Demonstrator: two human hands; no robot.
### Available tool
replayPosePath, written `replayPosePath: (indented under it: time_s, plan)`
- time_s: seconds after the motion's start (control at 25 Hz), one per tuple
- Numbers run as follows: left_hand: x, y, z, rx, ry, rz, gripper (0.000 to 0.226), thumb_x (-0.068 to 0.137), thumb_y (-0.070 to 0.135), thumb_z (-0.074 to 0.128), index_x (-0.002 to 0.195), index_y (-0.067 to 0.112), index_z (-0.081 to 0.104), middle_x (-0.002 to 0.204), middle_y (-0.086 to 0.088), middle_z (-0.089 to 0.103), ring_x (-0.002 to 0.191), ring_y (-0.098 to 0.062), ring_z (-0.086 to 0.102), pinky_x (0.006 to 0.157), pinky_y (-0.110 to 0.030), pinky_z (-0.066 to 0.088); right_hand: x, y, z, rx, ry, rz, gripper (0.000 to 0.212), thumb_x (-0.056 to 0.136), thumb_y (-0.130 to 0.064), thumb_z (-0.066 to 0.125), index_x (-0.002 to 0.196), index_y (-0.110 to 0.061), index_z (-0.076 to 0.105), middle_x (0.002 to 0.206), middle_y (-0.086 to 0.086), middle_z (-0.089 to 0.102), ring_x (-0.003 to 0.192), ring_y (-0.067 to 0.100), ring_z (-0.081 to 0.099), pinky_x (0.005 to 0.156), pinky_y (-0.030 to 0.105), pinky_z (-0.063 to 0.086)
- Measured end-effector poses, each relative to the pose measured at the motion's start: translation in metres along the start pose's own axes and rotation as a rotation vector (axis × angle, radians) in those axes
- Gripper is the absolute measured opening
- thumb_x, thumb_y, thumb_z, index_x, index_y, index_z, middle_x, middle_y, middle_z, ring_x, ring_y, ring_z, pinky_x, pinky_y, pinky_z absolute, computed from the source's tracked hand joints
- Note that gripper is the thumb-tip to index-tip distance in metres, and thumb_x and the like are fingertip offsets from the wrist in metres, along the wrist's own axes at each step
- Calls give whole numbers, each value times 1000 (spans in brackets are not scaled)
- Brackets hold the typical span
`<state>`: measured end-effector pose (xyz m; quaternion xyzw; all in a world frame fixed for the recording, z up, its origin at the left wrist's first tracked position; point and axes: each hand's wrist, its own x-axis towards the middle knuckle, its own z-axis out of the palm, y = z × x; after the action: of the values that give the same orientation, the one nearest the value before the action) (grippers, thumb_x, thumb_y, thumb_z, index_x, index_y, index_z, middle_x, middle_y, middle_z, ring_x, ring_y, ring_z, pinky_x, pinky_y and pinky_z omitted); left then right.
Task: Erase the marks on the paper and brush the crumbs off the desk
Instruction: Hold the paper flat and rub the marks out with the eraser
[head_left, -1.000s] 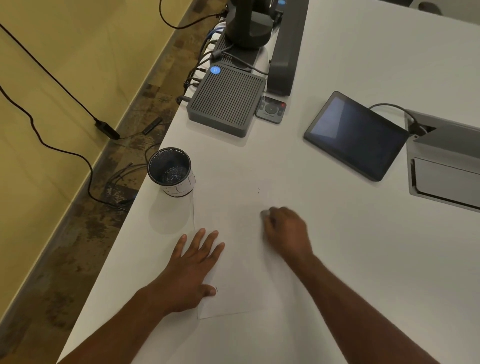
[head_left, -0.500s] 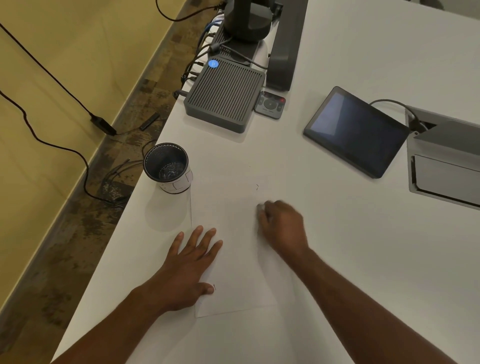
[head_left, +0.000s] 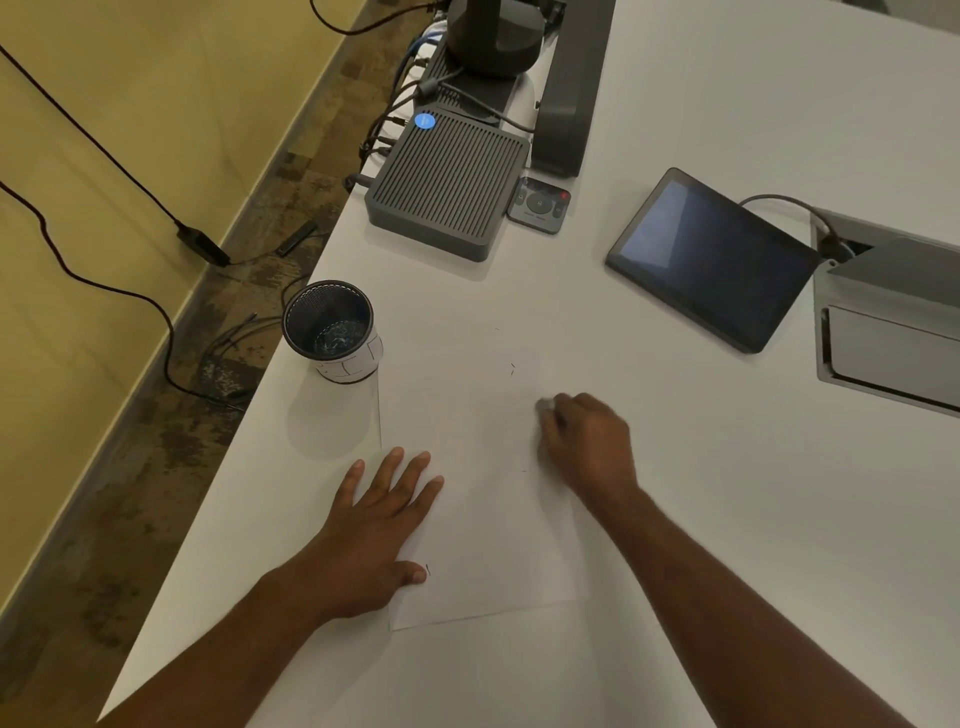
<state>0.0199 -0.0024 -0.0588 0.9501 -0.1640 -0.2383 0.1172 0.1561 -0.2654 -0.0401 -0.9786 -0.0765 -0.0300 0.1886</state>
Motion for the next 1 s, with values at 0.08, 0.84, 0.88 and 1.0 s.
replayPosePath:
  time_s: [0.08, 0.84, 0.88, 1.0]
  plan:
    - [0, -1, 2, 7, -6, 0, 100, 88, 65, 47, 152, 38, -25, 158, 11, -39, 142, -15, -42, 115, -48, -23, 4, -4, -4, 25, 16, 60, 35, 92, -21, 59, 60, -13, 49, 57, -1, 44, 52, 23, 45, 49, 28, 39]
    - [-2, 4, -8, -8, -64, -4, 98, 92, 64, 46, 153, 35, -25, 156, 10, -43, 139, -15, -46, 114, -49, -24, 18, -34, 14, 27, -68, -163, 38, 89, -19, 61, 59, -17, 38, 57, -4, 37, 51, 20, 35, 50, 26, 24]
    - [-2, 4, -6, -6, -75, -6, 98, 92, 64, 46, 153, 34, -25, 155, 10, -44, 139, -15, -46, 114, -49, -25, 18, -30, 15, 19, -78, -192, 37, 88, -20, 61, 59, -17, 39, 57, -3, 38, 51, 22, 38, 50, 26, 24]
    - [-2, 6, -12, -12, -95, -9, 98, 93, 62, 48, 153, 35, -25, 155, 10, -43, 138, -14, -47, 114, -49, -25, 58, -11, 4, -13, -52, -96, 40, 93, -22, 56, 58, -14, 39, 55, -3, 37, 51, 23, 40, 52, 27, 27]
